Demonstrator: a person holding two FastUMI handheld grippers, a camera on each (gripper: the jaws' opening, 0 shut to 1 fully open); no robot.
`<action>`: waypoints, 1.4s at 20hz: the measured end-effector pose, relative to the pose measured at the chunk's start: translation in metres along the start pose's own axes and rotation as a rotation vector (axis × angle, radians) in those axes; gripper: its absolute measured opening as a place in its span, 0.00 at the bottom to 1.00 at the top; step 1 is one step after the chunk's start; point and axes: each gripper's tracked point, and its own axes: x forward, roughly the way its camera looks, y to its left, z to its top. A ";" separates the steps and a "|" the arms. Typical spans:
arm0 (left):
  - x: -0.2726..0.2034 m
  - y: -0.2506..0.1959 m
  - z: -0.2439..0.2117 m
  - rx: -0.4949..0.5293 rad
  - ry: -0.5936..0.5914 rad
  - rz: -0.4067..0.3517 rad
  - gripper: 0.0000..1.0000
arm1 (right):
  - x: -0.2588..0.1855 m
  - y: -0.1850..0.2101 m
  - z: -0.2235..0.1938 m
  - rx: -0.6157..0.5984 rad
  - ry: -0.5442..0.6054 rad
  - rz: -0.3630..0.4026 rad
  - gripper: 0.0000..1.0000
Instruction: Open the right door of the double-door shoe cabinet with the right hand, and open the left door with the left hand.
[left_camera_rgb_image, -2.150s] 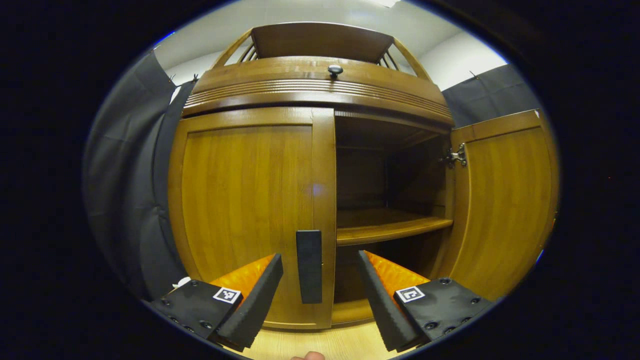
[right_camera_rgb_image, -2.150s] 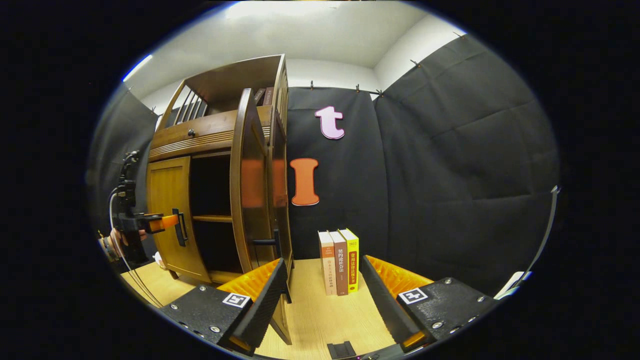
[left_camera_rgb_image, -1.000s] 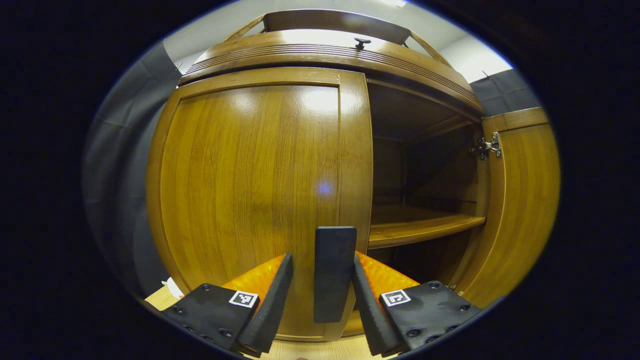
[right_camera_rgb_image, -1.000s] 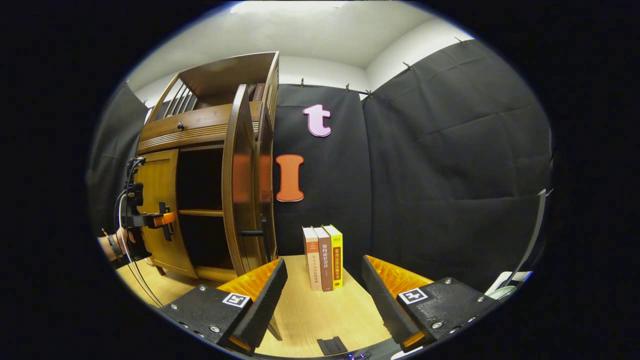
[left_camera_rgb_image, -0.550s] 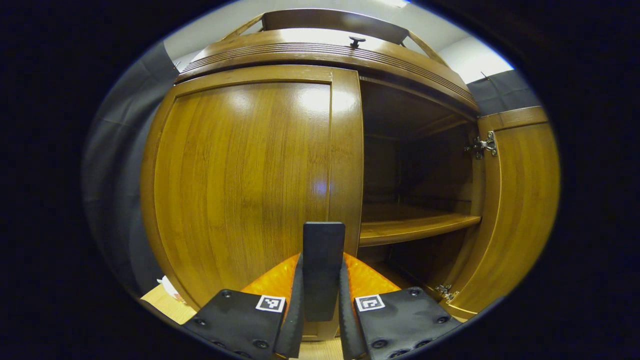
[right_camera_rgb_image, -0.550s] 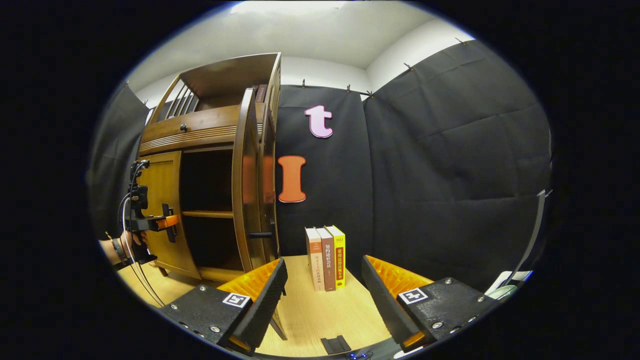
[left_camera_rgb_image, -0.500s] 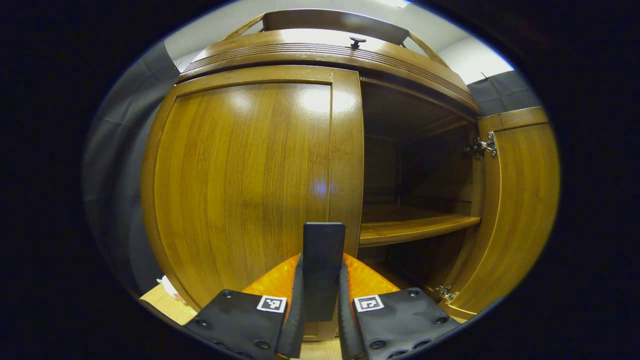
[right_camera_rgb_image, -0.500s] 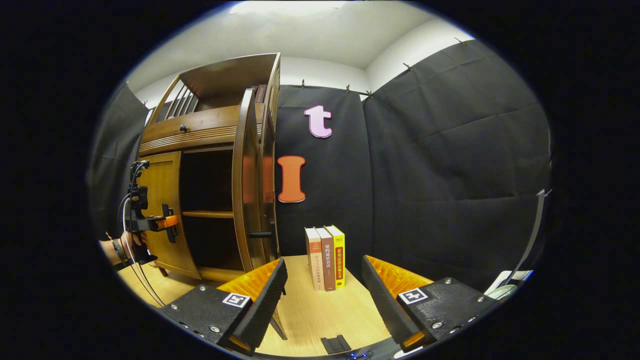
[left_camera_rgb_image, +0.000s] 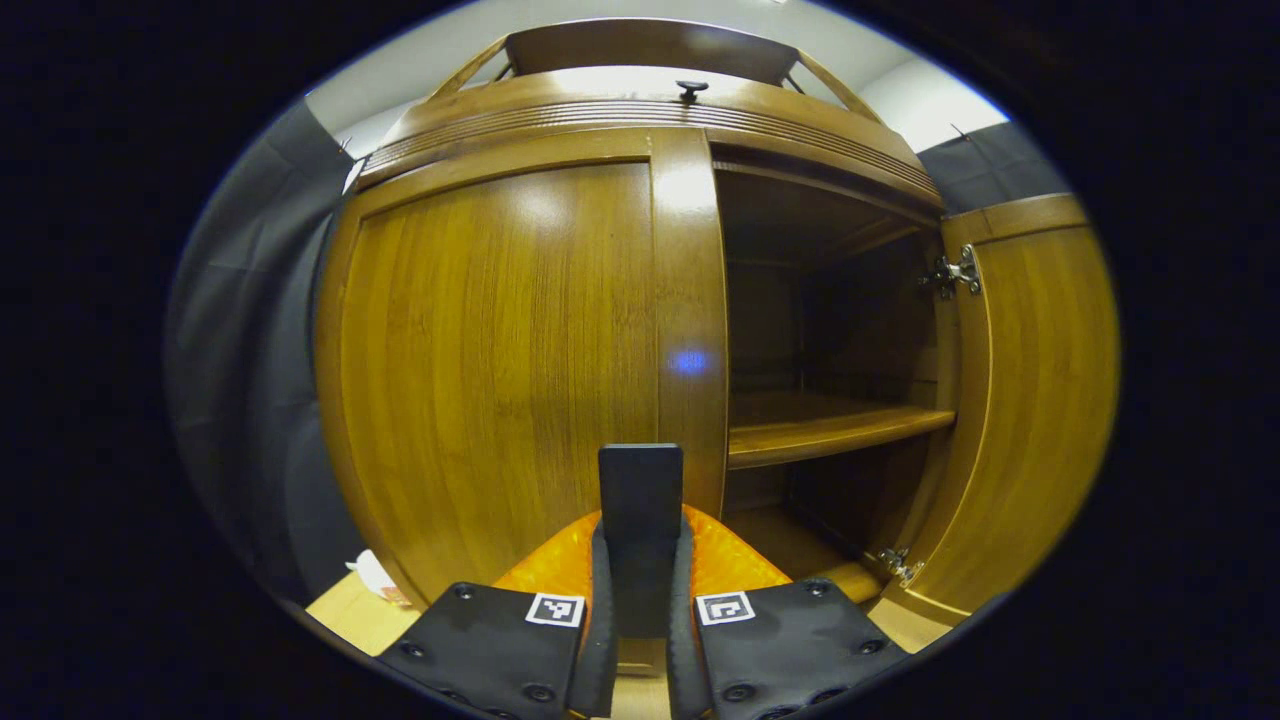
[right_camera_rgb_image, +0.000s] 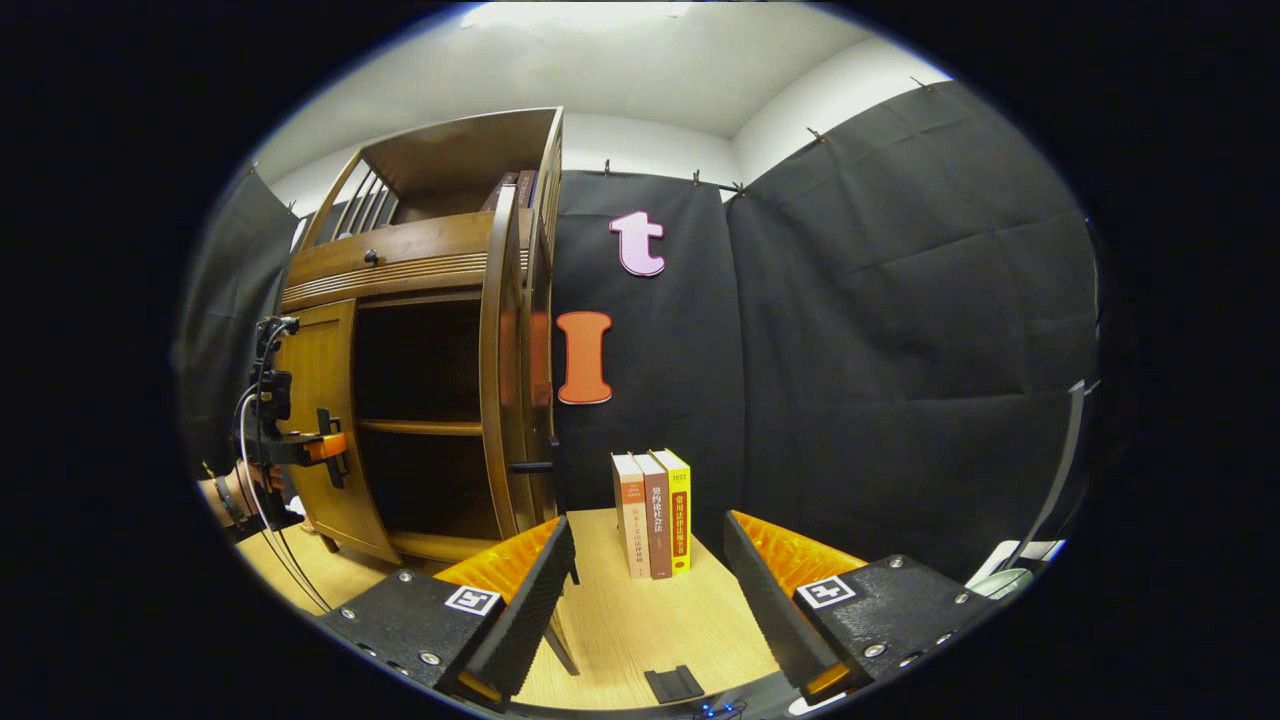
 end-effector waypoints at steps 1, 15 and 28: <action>-0.006 0.001 0.000 -0.008 0.002 0.001 0.27 | 0.001 0.004 0.001 0.003 0.000 0.007 0.92; -0.139 0.079 0.000 -0.008 0.019 0.125 0.26 | 0.013 0.035 0.012 0.032 -0.016 0.098 0.92; -0.195 0.199 -0.007 0.077 -0.008 0.185 0.14 | 0.019 0.051 0.030 0.000 -0.019 0.119 0.92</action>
